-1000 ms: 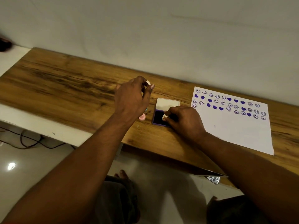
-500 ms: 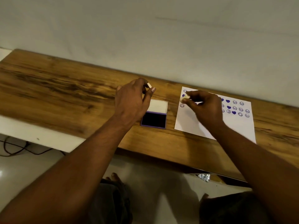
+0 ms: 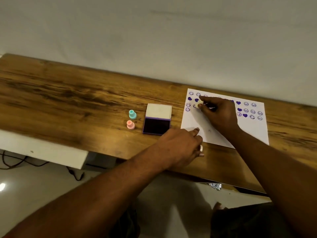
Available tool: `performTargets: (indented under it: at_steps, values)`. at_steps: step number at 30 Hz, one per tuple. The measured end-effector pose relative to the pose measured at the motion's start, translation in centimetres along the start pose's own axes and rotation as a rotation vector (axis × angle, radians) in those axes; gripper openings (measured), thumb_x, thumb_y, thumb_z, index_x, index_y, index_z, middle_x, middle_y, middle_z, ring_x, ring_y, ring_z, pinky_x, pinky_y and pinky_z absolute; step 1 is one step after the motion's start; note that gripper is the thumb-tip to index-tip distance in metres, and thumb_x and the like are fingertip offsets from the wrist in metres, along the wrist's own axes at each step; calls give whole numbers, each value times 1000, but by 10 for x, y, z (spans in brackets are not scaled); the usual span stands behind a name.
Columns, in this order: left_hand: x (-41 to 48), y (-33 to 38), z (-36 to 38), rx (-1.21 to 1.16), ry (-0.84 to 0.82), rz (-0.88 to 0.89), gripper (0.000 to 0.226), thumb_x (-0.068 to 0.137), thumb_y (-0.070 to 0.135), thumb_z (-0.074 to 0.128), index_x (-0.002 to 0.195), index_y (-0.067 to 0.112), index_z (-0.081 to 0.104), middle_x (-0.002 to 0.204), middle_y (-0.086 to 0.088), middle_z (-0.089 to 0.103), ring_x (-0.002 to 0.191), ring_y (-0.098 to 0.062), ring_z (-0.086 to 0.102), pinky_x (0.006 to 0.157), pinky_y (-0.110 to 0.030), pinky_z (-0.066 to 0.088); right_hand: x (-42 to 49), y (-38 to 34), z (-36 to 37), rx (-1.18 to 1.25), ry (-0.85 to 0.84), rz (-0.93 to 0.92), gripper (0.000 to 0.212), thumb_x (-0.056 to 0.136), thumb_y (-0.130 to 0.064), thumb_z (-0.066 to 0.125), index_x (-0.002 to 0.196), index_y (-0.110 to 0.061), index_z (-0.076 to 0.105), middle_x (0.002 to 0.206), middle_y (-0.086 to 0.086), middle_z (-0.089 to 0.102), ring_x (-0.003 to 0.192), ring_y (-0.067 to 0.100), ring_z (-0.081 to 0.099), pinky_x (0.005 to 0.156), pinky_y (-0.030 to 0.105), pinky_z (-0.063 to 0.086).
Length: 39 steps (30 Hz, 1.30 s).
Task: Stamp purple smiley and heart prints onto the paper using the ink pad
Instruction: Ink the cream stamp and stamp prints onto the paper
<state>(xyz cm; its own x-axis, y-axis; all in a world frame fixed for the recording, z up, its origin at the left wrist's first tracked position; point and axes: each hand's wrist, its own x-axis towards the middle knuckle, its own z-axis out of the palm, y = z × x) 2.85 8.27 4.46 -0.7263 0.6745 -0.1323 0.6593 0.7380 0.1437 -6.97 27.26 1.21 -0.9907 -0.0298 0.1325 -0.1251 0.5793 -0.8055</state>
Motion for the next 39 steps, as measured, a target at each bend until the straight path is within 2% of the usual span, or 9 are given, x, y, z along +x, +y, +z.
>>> performTargets:
  at_steps: [4, 9, 14, 18, 25, 32, 36, 39]
  values:
    - [2, 2, -1, -7, -39, -16, 55, 104, 60, 42, 142, 22, 54, 166, -12, 38, 109, -31, 68, 76, -43, 52, -1, 4, 5, -25, 5, -33, 33, 91, -29, 83, 122, -19, 80, 106, -3, 80, 87, 2, 72, 80, 8, 54]
    - [2, 1, -6, -21, -69, -29, 54, 106, 58, 41, 145, 22, 51, 167, -11, 35, 116, -31, 66, 83, -45, 54, -7, 10, 10, -34, -10, -48, 34, 91, -34, 83, 123, -27, 78, 95, -15, 74, 81, -9, 65, 70, 6, 48]
    - [2, 1, -6, -27, -72, -32, 54, 106, 59, 41, 144, 22, 52, 167, -11, 37, 112, -30, 67, 79, -43, 52, -9, 12, 12, -37, -3, -93, 33, 91, -28, 83, 123, -22, 78, 99, -15, 74, 84, -8, 65, 73, 6, 49]
    - [1, 0, -5, -23, -70, -42, 52, 105, 59, 41, 141, 23, 54, 165, -11, 39, 109, -29, 68, 72, -40, 47, -10, 13, 11, -45, 0, -129, 31, 90, -24, 84, 121, -20, 79, 94, -10, 75, 80, -5, 66, 73, 9, 51]
    - [1, 0, -5, -36, -91, -51, 52, 105, 59, 41, 141, 22, 54, 166, -10, 38, 110, -30, 68, 73, -41, 48, -9, 19, 14, -28, 5, -147, 29, 89, -22, 85, 118, -20, 80, 94, -19, 73, 80, -5, 67, 72, 5, 49]
    - [2, 0, -4, -28, -108, -51, 53, 105, 60, 40, 141, 24, 53, 167, -9, 36, 107, -29, 68, 68, -38, 42, -8, 20, 17, -50, 7, -151, 24, 89, -21, 84, 112, -19, 81, 105, -7, 79, 82, 4, 69, 75, 22, 59]
    - [0, 0, -4, -35, -111, -59, 52, 105, 60, 40, 140, 24, 54, 168, -9, 34, 106, -29, 68, 68, -37, 41, -7, 18, 17, -125, 13, -159, 22, 88, -24, 84, 109, -18, 81, 111, -4, 80, 81, -11, 64, 76, 4, 47]
    - [-1, 1, -3, -43, -107, -61, 52, 105, 60, 40, 139, 24, 54, 168, -10, 33, 106, -30, 68, 69, -39, 41, -8, 15, 17, -157, 15, -160, 21, 89, -26, 83, 109, -19, 81, 113, -3, 80, 84, -5, 65, 79, 4, 46]
